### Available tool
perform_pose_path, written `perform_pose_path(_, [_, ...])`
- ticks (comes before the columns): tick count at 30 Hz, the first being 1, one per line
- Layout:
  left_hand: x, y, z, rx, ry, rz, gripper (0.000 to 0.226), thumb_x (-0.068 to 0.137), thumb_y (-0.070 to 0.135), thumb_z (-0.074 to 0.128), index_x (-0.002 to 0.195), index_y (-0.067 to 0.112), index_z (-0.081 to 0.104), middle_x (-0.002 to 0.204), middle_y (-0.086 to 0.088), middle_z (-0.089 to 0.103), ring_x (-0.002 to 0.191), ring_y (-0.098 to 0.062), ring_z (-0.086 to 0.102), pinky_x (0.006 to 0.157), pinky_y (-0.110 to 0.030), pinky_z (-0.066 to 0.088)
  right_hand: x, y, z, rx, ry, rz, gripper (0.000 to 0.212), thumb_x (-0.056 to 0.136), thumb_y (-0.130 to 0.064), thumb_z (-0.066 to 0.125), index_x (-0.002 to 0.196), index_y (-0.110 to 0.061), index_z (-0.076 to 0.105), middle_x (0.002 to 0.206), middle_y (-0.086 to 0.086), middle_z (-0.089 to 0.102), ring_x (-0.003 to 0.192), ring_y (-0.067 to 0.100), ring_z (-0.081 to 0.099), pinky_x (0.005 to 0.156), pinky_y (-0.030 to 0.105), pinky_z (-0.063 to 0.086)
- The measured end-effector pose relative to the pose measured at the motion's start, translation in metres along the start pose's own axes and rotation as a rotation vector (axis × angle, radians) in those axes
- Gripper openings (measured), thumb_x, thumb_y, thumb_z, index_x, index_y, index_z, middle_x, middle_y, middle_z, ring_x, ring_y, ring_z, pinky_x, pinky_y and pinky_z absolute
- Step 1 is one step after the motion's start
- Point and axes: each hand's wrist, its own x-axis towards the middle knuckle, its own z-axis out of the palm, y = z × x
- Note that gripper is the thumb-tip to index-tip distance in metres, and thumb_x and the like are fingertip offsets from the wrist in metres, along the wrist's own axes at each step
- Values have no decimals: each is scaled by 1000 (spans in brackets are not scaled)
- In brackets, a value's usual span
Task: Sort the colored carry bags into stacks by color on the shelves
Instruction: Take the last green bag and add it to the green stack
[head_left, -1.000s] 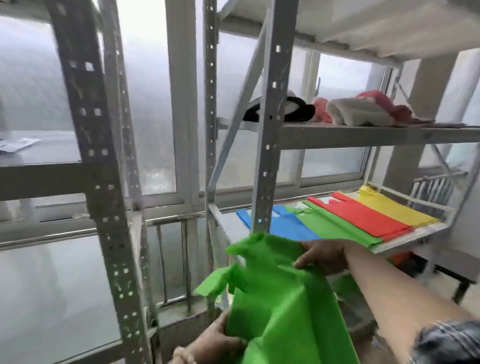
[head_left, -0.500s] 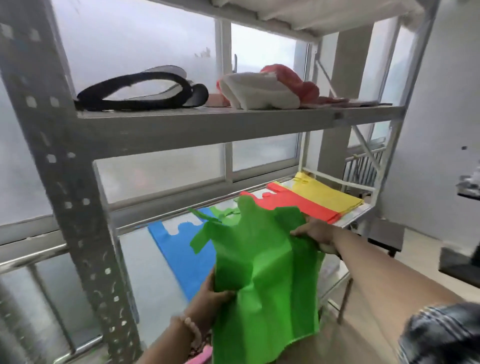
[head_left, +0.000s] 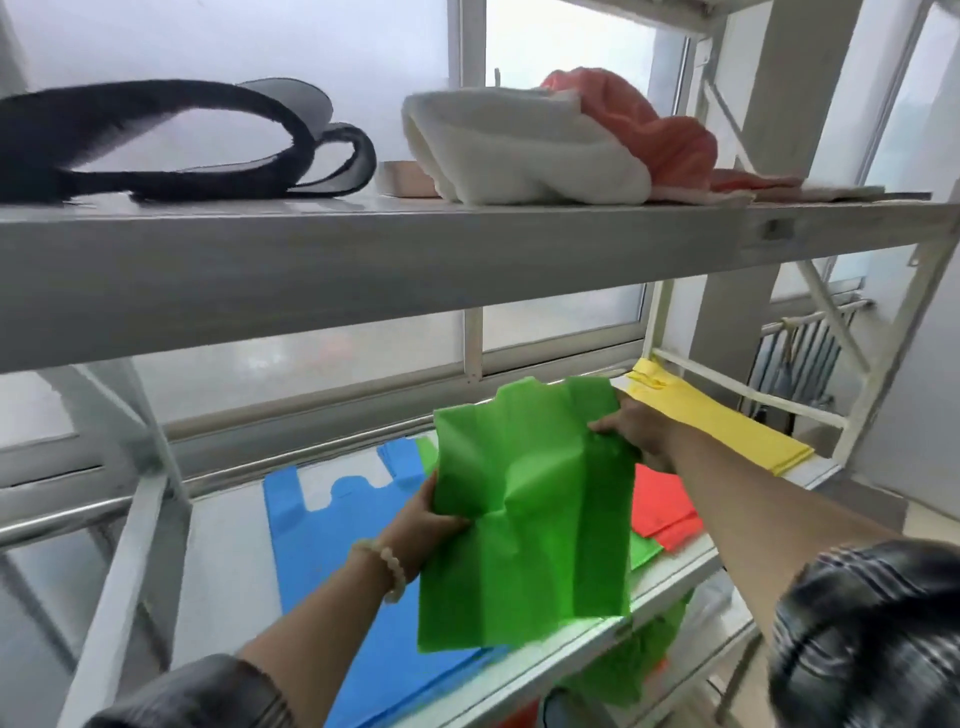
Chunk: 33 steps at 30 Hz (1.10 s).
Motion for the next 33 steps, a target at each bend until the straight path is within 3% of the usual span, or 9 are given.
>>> perform_pose_path(4, [29, 0, 9, -52, 75, 20, 65, 83, -20, 50, 133, 19, 38, 99, -6, 63, 82, -22, 63, 66, -26, 60, 50, 0, -10, -7, -49, -54, 50, 91, 7, 48, 136, -14, 41, 107, 16, 61, 94, 31, 60, 89, 45, 52])
perform_pose_path(9, [58, -10, 23, -129, 236, 78, 79, 66, -6, 62, 138, 16, 36, 109, -12, 63, 90, -25, 64, 73, -30, 59, 119, -10, -18, -68, -177, -103, 61, 92, 5, 49, 145, -19, 33, 105, 11, 61, 86, 26, 61, 76, 35, 55])
perform_pose_path(14, [86, -23, 41, -180, 402, 94, 72, 80, -17, 54, 138, 22, 34, 112, -11, 61, 93, -27, 62, 72, -30, 59, 171, -18, -15, -144, -211, -215, 52, 92, 7, 49, 137, -15, 41, 108, 13, 58, 73, 17, 58, 54, 18, 56])
perform_pose_path(19, [95, -78, 59, 0, 525, -193, 97, 66, -6, 57, 147, 28, 18, 127, -13, 57, 102, -29, 63, 88, -46, 54, 205, 62, -14, -262, -232, -31, 53, 89, 13, 49, 138, -4, 41, 125, 26, 57, 91, 27, 58, 71, 36, 54])
perform_pose_path(24, [89, -103, 78, 244, 611, -331, 88, 83, -8, 50, 149, 28, 5, 144, -4, 40, 85, -13, 55, 66, -16, 47, 205, 131, -12, -291, -205, 158, 61, 89, 10, 52, 145, -6, 32, 130, 24, 54, 90, 26, 58, 55, 24, 47])
perform_pose_path(28, [93, -78, 82, 374, 608, -116, 77, 85, -7, 50, 146, 31, 23, 148, -3, 36, 56, -10, 53, 51, -16, 46, 217, 102, -15, -81, -225, 7, 56, 89, 13, 49, 141, -7, 40, 114, 16, 60, 79, 23, 61, 65, 28, 54])
perform_pose_path(30, [94, -57, 83, 437, 655, 131, 71, 86, -7, 54, 139, 33, 30, 142, 1, 44, 93, -22, 66, 75, -17, 52, 218, 70, -18, 105, -206, -137, 56, 89, 10, 51, 139, -15, 45, 108, 9, 62, 87, 24, 62, 78, 33, 55])
perform_pose_path(31, [94, -46, 83, 447, 686, 249, 70, 85, -7, 56, 135, 34, 31, 139, 6, 46, 113, -17, 59, 89, -11, 46, 219, 53, -23, 166, -181, -214, 56, 88, 8, 52, 137, -19, 47, 109, 6, 63, 93, 23, 62, 84, 35, 54])
perform_pose_path(33, [99, -38, 76, 423, 730, 354, 68, 84, -8, 58, 133, 33, 34, 132, 11, 48, 118, -6, 53, 101, -12, 40, 220, 28, -33, 252, -164, -353, 53, 89, 7, 52, 133, -22, 51, 109, 2, 64, 91, 18, 63, 85, 33, 55])
